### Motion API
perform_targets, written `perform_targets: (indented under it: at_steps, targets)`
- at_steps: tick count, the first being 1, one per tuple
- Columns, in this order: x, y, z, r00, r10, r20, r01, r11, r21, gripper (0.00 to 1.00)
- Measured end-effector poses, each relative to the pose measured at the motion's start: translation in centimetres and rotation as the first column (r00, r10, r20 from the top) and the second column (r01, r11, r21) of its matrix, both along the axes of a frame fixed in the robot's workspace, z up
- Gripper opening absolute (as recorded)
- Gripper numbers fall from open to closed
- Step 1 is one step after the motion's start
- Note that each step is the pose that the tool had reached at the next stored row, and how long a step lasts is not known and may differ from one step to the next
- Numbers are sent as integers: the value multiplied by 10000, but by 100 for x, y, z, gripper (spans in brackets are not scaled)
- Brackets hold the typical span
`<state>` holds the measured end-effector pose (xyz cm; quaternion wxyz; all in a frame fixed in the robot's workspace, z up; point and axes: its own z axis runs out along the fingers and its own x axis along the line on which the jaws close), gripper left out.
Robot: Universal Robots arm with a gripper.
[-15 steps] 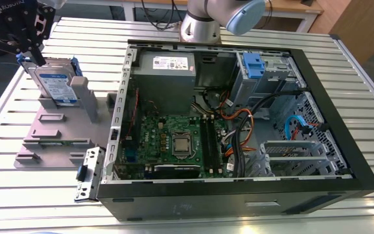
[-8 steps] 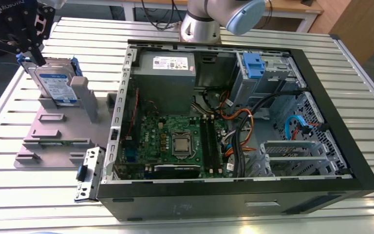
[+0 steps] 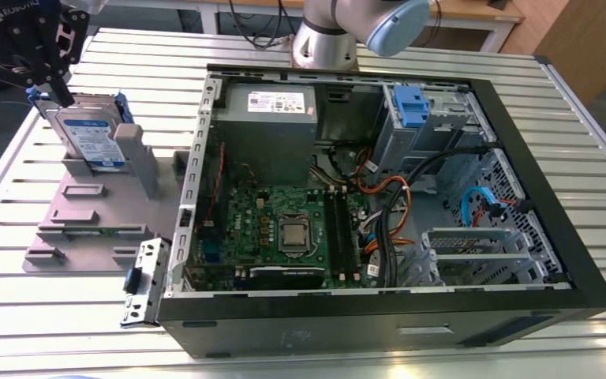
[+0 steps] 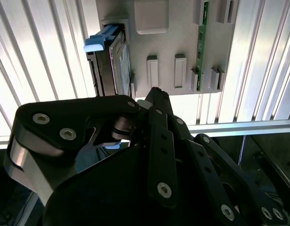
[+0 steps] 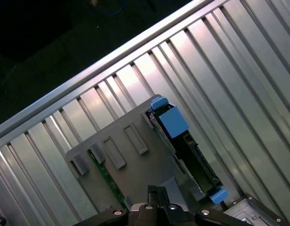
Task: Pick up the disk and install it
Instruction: 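Pick up the disk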
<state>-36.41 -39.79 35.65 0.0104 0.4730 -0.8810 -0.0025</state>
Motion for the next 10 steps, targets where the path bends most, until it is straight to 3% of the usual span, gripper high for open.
perform_targets:
  at_steps: [10]
  targets:
    - [0,0,0,10000,47,0,-47,10000,-2,11]
